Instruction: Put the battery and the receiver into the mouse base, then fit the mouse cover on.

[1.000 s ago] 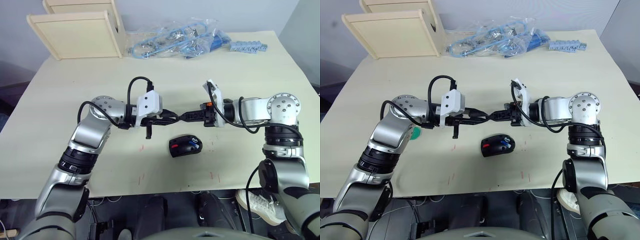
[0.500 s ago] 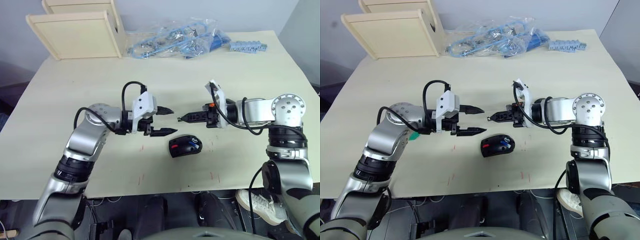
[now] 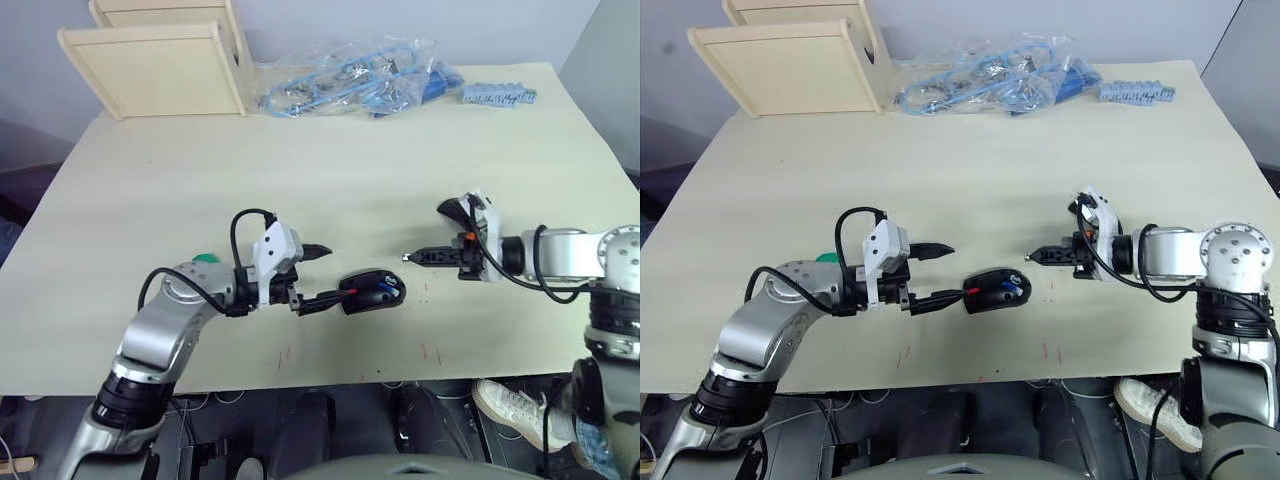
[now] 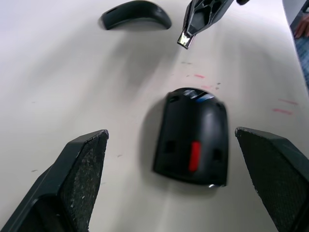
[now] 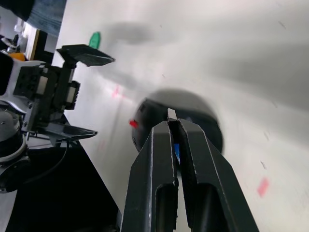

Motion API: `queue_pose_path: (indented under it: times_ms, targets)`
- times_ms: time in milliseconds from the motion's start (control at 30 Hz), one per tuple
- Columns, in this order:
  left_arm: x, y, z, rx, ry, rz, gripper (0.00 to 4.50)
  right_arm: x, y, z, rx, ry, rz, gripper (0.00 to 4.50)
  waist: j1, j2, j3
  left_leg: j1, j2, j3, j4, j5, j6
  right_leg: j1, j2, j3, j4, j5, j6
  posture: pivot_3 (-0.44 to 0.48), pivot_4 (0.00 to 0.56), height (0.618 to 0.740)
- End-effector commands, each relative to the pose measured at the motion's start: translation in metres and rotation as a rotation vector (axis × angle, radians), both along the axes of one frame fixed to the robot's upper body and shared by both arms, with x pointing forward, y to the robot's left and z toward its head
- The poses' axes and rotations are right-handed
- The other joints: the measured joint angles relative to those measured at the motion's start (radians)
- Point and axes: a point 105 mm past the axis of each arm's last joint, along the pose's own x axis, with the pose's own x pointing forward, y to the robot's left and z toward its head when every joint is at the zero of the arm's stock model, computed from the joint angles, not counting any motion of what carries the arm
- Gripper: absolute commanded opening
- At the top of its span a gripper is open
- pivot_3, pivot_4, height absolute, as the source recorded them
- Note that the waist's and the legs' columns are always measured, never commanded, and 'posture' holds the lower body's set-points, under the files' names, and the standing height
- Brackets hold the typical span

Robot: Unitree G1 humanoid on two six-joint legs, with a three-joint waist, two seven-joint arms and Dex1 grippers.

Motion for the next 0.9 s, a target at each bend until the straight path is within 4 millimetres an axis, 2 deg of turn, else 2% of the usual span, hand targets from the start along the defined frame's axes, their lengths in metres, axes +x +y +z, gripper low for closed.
queue_pose_path:
  times_ms: [33, 133, 233, 400, 900]
  targets:
    - [-0.007, -0.003, 0.002, -0.015, -0.025, -0.009, 4.49, -0.007, -0.009, 0.016, 0.019, -0.081, -0.024, 0.00, 0.000, 0.000, 0.000, 0.000, 0.000, 0.000, 0.000, 0.000, 0.000, 0.000, 0.000, 0.000, 0.000, 0.000, 0.000, 0.000, 0.150, 0.740]
    - [-0.005, -0.003, 0.000, -0.019, -0.022, -0.002, 4.49, -0.011, -0.017, 0.018, 0.017, -0.083, -0.052, 0.00, 0.002, 0.000, 0.000, 0.000, 0.000, 0.000, 0.000, 0.000, 0.000, 0.000, 0.000, -0.001, 0.000, 0.000, 0.000, 0.000, 0.150, 0.740]
    - [-0.004, -0.004, -0.006, -0.026, -0.020, -0.010, 4.49, -0.022, -0.043, 0.019, -0.029, -0.092, -0.116, 0.00, 0.009, 0.000, 0.000, 0.000, 0.000, 0.000, 0.001, 0.000, 0.000, 0.001, 0.000, -0.001, 0.000, 0.001, 0.000, 0.000, 0.150, 0.740]
    - [0.003, -0.010, -0.014, -0.022, -0.023, -0.022, 4.49, -0.035, -0.065, 0.020, -0.085, -0.083, -0.173, 0.00, 0.020, 0.000, 0.000, 0.000, 0.000, 0.002, 0.001, 0.000, 0.000, 0.001, 0.001, 0.000, -0.001, 0.001, 0.000, 0.000, 0.150, 0.740]
    - [0.017, -0.034, -0.019, 0.009, -0.045, -0.171, 4.49, -0.052, -0.082, 0.022, -0.145, -0.075, -0.236, 0.00, 0.024, 0.000, 0.000, 0.000, 0.001, 0.002, 0.002, 0.000, 0.000, 0.002, 0.002, 0.000, -0.001, 0.001, 0.000, 0.000, 0.150, 0.740]
